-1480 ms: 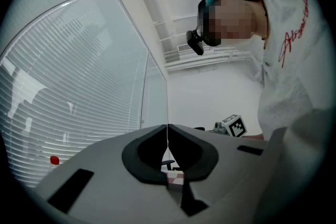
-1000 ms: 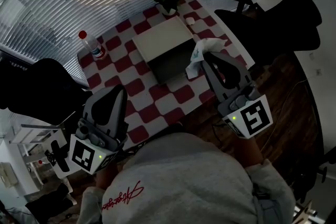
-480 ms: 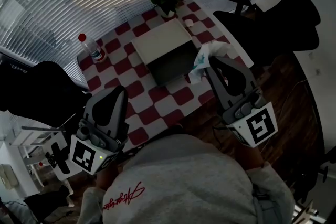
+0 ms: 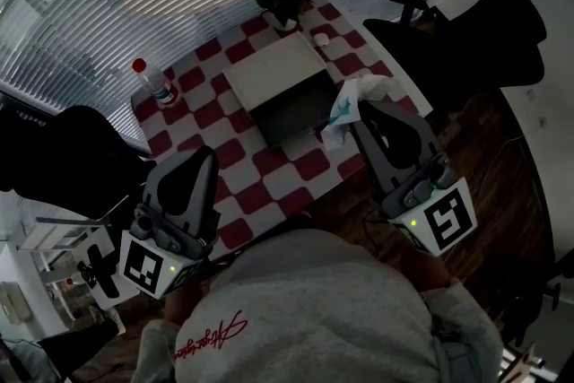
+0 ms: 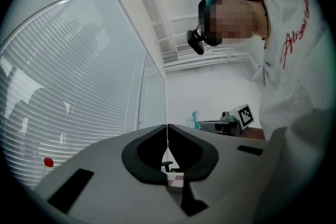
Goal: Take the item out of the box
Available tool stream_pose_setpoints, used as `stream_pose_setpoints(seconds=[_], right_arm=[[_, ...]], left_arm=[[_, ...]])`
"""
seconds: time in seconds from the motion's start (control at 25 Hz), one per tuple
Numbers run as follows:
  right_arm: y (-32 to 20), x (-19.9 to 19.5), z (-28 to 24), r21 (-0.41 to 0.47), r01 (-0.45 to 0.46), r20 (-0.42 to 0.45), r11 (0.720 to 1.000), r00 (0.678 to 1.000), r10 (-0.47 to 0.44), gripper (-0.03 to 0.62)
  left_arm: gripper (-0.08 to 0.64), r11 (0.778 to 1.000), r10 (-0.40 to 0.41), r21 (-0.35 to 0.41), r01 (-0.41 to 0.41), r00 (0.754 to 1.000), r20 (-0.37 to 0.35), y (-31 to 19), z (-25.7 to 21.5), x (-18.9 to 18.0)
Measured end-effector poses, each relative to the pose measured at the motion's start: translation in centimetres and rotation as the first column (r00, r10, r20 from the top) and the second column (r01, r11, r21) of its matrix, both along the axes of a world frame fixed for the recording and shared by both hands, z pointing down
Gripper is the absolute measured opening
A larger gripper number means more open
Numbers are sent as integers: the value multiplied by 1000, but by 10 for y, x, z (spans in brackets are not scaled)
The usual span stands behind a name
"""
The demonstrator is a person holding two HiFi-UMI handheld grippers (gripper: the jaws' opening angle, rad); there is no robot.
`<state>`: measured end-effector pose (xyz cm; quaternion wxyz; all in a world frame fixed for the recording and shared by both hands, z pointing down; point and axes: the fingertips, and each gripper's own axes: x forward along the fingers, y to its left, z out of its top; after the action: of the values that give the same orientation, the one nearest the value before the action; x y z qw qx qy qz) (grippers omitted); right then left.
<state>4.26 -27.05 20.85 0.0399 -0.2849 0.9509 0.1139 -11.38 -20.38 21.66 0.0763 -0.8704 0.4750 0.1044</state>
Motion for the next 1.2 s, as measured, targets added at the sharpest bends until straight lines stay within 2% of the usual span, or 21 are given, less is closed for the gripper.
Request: stream_pose_setpoints(seconds=[0.36, 0.48, 0.88, 1.2], right_arm=[[6, -2, 5, -13, 35, 7, 999, 999, -35, 41], [6, -3, 5, -12, 38, 9, 999, 999, -38, 41], [8, -5, 6, -6, 40, 5, 999, 999, -40, 41], [8, -9, 7, -7, 48, 3, 999, 999, -48, 41]], left_arm=[[17, 1000, -7, 6, 7, 1000, 10, 0, 2, -3], [17, 1000, -6, 26, 6, 1000, -8, -1, -4, -3], [17, 1000, -1, -3, 1, 1000, 1, 0, 1, -4], [17, 1000, 4, 2, -4, 1000, -8, -2, 0, -6]])
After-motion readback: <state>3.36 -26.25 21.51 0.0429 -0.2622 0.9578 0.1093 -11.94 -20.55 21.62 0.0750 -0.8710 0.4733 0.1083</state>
